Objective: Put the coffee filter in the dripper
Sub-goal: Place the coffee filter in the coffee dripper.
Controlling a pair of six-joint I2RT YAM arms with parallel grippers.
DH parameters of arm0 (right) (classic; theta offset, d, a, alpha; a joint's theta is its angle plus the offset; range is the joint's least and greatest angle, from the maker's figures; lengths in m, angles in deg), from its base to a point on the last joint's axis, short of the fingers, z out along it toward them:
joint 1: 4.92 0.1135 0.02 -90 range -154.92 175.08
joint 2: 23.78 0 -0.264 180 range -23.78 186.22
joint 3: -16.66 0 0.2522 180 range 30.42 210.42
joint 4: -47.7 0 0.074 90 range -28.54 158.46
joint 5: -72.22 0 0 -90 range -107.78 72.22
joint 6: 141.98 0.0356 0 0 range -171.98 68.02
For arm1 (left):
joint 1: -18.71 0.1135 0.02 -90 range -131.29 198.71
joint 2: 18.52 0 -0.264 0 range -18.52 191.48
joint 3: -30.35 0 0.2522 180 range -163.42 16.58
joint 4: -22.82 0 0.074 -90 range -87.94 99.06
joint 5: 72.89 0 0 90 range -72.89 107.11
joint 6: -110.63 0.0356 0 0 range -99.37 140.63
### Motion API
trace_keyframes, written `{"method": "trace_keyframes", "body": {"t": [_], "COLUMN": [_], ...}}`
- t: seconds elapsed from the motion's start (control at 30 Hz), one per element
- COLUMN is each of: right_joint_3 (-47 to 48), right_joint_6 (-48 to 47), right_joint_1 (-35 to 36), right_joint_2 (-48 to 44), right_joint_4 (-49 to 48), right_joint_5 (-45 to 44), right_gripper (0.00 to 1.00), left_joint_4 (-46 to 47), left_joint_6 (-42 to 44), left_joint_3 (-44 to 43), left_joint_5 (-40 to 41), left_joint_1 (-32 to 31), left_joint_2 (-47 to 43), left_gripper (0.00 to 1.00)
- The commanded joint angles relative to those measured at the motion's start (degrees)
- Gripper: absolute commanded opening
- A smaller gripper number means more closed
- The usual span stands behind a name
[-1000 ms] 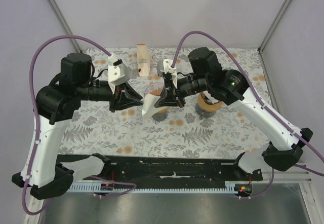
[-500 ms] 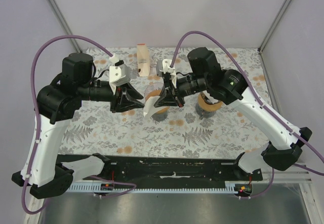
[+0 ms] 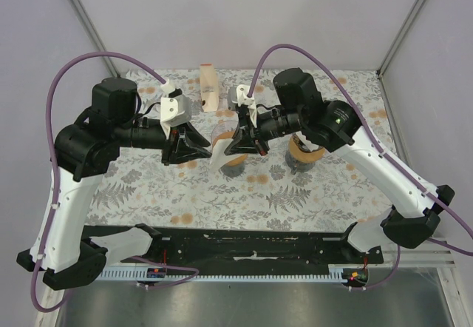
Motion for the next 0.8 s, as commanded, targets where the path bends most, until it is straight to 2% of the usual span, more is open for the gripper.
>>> {"method": "trace_keyframes", "body": {"t": [0.0, 0.3, 0.43, 0.6, 0.77], "right_joint_3": [2.62, 3.41, 4.2, 4.03, 3.68], "right_joint_6": [0.45, 1.42, 1.59, 1.6, 1.42], "right_joint_1": [0.07, -0.1, -0.1, -0.11, -0.1], "right_joint_2": [0.48, 1.53, 1.88, 1.62, 1.35], "right_joint_4": [-0.54, 0.16, 0.42, 0.51, 0.6], "right_joint_5": [-0.58, -2.26, -1.73, -1.55, -1.11], "right_gripper": [0.0, 0.0, 0.0, 0.0, 0.0], "left_joint_4": [-0.02, -1.6, -1.16, -0.73, 1.65], "left_joint_6": [-0.6, 0.1, -0.34, -0.51, -2.71], "left_joint_3": [-0.19, -0.98, -0.62, -0.8, -1.15], "left_joint_5": [0.22, -1.27, 0.83, 3.12, 6.99], "left_joint_1": [-0.45, -0.62, -0.62, -0.62, -0.62], "left_joint_2": [-0.21, -0.48, -0.04, 0.58, 0.84], "left_gripper": [0.35, 0.38, 0.3, 0.14, 0.13]}}
